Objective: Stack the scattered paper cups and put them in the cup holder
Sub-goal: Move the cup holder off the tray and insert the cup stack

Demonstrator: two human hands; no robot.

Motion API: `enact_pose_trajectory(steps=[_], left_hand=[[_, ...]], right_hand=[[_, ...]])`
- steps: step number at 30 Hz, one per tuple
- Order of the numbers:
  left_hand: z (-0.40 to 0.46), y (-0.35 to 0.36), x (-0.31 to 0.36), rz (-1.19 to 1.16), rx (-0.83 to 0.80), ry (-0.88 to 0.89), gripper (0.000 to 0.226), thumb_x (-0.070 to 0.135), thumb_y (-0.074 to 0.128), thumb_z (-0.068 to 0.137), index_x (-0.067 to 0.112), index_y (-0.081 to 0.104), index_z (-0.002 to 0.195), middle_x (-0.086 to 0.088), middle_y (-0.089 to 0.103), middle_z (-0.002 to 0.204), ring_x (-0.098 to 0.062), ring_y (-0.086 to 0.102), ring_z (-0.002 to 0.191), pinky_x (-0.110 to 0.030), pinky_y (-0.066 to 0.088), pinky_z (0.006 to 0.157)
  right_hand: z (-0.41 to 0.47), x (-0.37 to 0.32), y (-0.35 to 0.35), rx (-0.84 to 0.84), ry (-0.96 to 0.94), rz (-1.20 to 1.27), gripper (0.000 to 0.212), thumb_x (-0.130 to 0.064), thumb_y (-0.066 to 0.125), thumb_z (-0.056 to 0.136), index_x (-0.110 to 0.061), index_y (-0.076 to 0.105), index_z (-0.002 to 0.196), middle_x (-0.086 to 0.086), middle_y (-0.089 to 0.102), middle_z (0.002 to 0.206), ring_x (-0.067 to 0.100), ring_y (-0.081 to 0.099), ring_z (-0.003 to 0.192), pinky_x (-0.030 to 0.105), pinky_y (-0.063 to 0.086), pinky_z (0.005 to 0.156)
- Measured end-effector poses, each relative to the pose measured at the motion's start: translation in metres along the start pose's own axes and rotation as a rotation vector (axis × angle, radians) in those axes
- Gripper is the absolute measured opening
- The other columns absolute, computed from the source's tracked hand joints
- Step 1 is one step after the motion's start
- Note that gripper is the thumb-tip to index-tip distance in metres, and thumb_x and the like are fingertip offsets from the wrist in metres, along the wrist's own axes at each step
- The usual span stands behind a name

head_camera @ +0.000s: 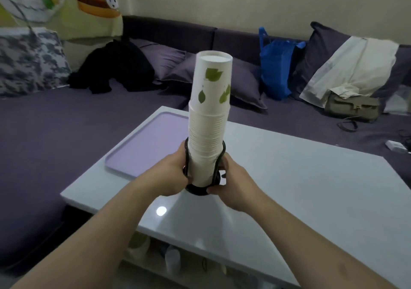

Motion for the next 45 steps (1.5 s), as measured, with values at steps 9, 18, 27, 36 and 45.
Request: enact_pose_trajectory(steps=[9, 18, 27, 36, 45], left_hand=[[0.034, -0.061, -0.077, 0.027, 0.074, -0.079, 0.108, 0.018, 0.076, 0.081, 0.047, 0.017, 0.167, 0.011, 0.068, 0.139, -0.022, 0.066, 0.126, -0.049, 0.060, 0.106], [0.031, -0.051, -0.109, -0.026, 0.059, -0.136, 0.107, 0.026, 0.077, 0.088, 0.038, 0.010, 0.171, 0.005, 0.067, 0.142, -0.022, 0.067, 0.125, -0.046, 0.057, 0.110], [0.040, -0.043, -0.118, -0.072, 0.071, -0.154, 0.091, 0.020, 0.073, 0.094, 0.048, 0.022, 0.164, 0.008, 0.071, 0.135, -0.021, 0.070, 0.123, -0.047, 0.059, 0.109], [0.038, -0.041, -0.112, -0.053, 0.079, -0.175, 0.097, 0.035, 0.067, 0.086, 0.042, 0.016, 0.168, 0.005, 0.071, 0.138, -0.024, 0.069, 0.124, -0.049, 0.058, 0.109], [0.038, -0.041, -0.107, -0.006, 0.102, -0.184, 0.091, 0.019, 0.067, 0.100, 0.035, 0.012, 0.171, 0.000, 0.069, 0.140, -0.028, 0.068, 0.123, -0.049, 0.057, 0.109]], right_hand=[[0.082, -0.047, 0.049, -0.028, -0.089, -0.002, 0.069, -0.002, 0.080, 0.085, -0.019, 0.049, 0.144, -0.011, 0.058, 0.118, 0.018, 0.060, 0.109, 0.034, 0.052, 0.090], [0.110, -0.034, 0.093, -0.060, -0.021, -0.055, 0.065, -0.016, 0.083, 0.079, -0.020, 0.053, 0.136, -0.002, 0.070, 0.127, 0.025, 0.067, 0.115, 0.039, 0.056, 0.093], [0.113, -0.031, 0.091, -0.054, -0.025, -0.051, 0.058, -0.009, 0.074, 0.082, -0.020, 0.055, 0.135, -0.002, 0.071, 0.125, 0.024, 0.067, 0.112, 0.040, 0.056, 0.093], [0.114, -0.030, 0.090, -0.060, -0.016, -0.052, 0.053, -0.006, 0.072, 0.083, -0.016, 0.055, 0.132, 0.001, 0.070, 0.123, 0.025, 0.065, 0.111, 0.036, 0.054, 0.088], [0.116, -0.031, 0.094, -0.047, -0.035, -0.032, 0.052, -0.004, 0.068, 0.081, -0.019, 0.059, 0.129, -0.001, 0.071, 0.118, 0.023, 0.067, 0.106, 0.041, 0.059, 0.089]])
Point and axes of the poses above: each hand's wrist, its own z-axis towards the middle knuckle, its own y-axis out of the palm, x = y × z, the point moved 1 cm from there along z, towards the middle knuckle
